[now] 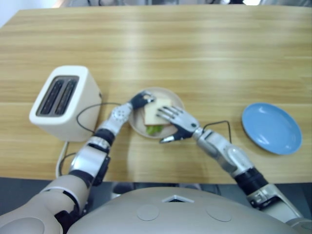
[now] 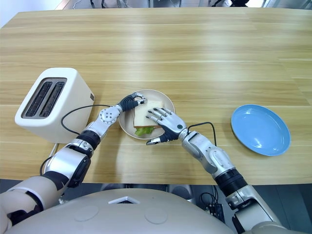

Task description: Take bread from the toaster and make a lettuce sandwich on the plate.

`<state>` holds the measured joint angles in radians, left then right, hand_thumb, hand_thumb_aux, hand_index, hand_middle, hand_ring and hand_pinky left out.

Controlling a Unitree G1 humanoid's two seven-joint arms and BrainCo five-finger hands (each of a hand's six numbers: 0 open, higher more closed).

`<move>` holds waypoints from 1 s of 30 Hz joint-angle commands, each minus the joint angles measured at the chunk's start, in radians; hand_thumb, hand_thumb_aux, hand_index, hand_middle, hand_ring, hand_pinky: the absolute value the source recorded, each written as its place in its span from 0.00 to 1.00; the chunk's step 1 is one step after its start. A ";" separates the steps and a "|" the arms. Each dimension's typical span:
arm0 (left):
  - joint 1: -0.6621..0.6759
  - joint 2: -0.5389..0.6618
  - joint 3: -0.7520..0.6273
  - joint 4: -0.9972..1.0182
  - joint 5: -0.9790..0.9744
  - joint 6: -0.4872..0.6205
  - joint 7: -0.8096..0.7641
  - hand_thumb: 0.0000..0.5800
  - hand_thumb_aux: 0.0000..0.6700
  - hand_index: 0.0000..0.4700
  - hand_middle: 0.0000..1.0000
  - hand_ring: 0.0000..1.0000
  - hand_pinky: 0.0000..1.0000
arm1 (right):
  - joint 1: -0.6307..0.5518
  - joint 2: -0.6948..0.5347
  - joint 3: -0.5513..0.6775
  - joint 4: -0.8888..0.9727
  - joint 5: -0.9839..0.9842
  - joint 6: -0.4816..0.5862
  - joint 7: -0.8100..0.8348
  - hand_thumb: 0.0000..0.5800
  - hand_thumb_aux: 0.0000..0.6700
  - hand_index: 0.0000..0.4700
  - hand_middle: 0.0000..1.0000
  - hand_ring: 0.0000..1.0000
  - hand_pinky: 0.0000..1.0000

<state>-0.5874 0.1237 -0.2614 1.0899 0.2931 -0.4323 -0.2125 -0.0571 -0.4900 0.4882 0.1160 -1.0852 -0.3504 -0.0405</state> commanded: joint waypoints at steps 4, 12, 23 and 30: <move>0.015 -0.003 -0.040 -0.010 0.053 0.009 0.017 1.00 1.00 0.98 1.00 1.00 1.00 | 0.012 -0.008 0.201 0.201 -0.146 0.010 0.063 0.00 0.00 0.00 0.00 0.00 0.00; 0.070 0.176 0.065 -0.502 0.115 0.025 0.200 0.00 0.00 0.00 0.00 0.00 0.00 | -0.005 -0.018 0.238 0.249 -0.167 0.030 0.046 0.00 0.00 0.00 0.00 0.00 0.00; 0.223 0.324 0.249 -1.014 0.120 0.181 0.213 0.00 0.00 0.00 0.00 0.00 0.00 | -0.008 -0.054 0.229 0.230 -0.136 0.050 0.028 0.00 0.00 0.00 0.00 0.00 0.00; 0.341 0.243 0.201 -0.961 0.015 0.166 0.144 0.00 0.00 0.00 0.00 0.00 0.00 | 0.059 -0.071 -0.014 -0.059 0.281 -0.119 -0.109 0.00 0.00 0.00 0.00 0.00 0.00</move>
<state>-0.2716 0.3892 -0.0281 0.0905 0.3381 -0.2663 -0.0426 -0.0357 -0.5533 0.5160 0.1118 -0.9474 -0.4021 -0.1571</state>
